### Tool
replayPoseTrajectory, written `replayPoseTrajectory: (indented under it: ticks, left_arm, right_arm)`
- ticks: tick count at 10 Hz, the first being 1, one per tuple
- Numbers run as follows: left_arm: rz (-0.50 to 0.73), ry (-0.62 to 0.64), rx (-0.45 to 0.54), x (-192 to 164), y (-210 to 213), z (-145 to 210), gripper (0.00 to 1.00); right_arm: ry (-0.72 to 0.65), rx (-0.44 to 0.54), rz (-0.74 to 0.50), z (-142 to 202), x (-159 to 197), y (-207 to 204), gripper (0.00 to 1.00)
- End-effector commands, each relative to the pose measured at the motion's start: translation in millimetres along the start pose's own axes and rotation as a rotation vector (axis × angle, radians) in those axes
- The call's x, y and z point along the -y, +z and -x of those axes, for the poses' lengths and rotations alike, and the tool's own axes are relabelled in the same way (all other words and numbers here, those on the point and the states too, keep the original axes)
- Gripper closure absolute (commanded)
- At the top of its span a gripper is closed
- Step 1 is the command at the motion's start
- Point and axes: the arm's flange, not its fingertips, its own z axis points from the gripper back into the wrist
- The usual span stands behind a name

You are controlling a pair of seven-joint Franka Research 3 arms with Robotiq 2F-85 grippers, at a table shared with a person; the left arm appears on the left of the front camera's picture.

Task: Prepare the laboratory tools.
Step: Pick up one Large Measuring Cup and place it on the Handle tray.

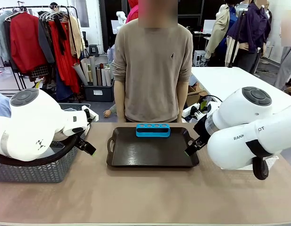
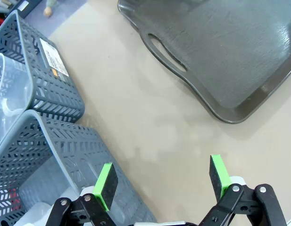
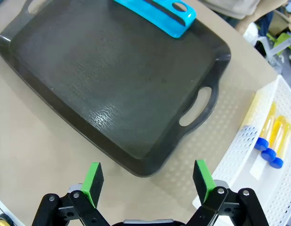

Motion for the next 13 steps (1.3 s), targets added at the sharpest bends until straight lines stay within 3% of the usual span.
replayPoseTrajectory:
  ticks: [1,6,10,13]
  left_arm:
    - [0.0,0.001,0.0,-0.4,0.1,0.1,0.0]
    - [0.0,0.0,0.0,0.0,0.0,0.0,0.0]
    - [0.09,-0.038,0.007,-4.2,27.1,-3.3,0.0]
    - [0.203,-0.111,0.094,-16.3,65.0,-8.5,0.0]
  right_arm:
    - [0.0,0.0,0.0,0.0,0.1,0.0,0.0]
    - [0.0,0.0,0.0,0.0,0.0,0.0,0.0]
    - [0.064,-0.047,-0.196,-9.3,-27.0,18.7,0.0]
    - [0.083,-0.046,-0.281,-25.2,-27.4,49.1,0.0]
